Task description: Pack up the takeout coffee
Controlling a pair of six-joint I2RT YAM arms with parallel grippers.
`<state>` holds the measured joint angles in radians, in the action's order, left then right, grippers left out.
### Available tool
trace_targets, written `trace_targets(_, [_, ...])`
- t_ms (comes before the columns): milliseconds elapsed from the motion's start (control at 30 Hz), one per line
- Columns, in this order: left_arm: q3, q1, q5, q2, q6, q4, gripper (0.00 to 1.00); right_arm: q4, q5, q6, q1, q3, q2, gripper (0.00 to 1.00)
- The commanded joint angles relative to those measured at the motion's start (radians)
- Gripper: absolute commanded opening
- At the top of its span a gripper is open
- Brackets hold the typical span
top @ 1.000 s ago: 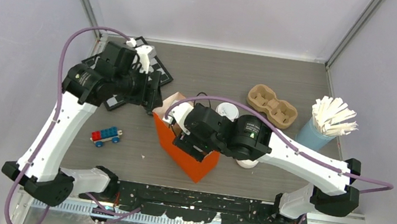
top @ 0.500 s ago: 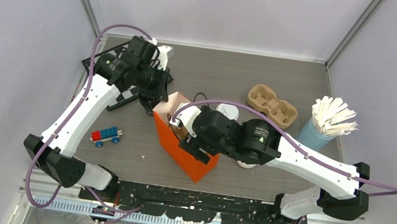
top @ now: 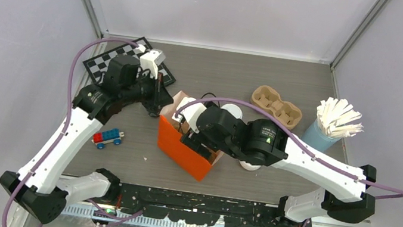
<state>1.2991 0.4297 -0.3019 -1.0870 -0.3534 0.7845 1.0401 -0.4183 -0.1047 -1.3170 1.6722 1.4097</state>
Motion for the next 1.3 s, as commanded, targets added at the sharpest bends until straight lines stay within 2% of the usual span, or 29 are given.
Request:
trace_targets(0, [-0.070,-0.005,-0.046,0.053,-0.041,-0.212,0.00,-0.076,-0.030,-0.041,0.017,0.053,0.022,0.74])
trace_targets(233, [-0.125,-0.005,-0.064,0.083,-0.102,-0.331,0.00,-0.076,-0.017,-0.081,0.060,0.089,0.059,0.74])
trace_targets(600, [-0.204,-0.005,-0.065,0.101,-0.127,-0.546,0.00,-0.041,-0.078,-0.200,0.140,0.098,0.057,0.74])
trace_targets(733, [-0.261,-0.005,-0.081,0.119,-0.160,-0.616,0.00,-0.031,-0.050,-0.203,0.144,0.091,0.051,0.74])
trace_targets(867, [-0.301,-0.005,-0.057,0.159,-0.161,-0.545,0.00,-0.053,0.036,-0.157,0.141,0.030,0.021,0.73])
trace_targets(933, [-0.297,-0.005,-0.034,0.189,-0.135,-0.452,0.08,-0.077,0.054,-0.147,0.124,-0.014,0.002,0.73])
trace_targets(1000, [-0.284,-0.005,-0.014,0.226,-0.114,-0.360,0.27,-0.099,0.056,-0.140,0.106,-0.049,-0.014,0.73])
trace_targets(1100, [-0.258,-0.005,0.003,0.274,-0.100,-0.212,0.48,-0.105,0.061,-0.128,0.092,-0.074,-0.016,0.72])
trace_targets(1267, [-0.195,-0.005,-0.027,0.290,-0.096,0.022,0.58,-0.108,0.037,-0.132,0.046,-0.110,-0.029,0.72])
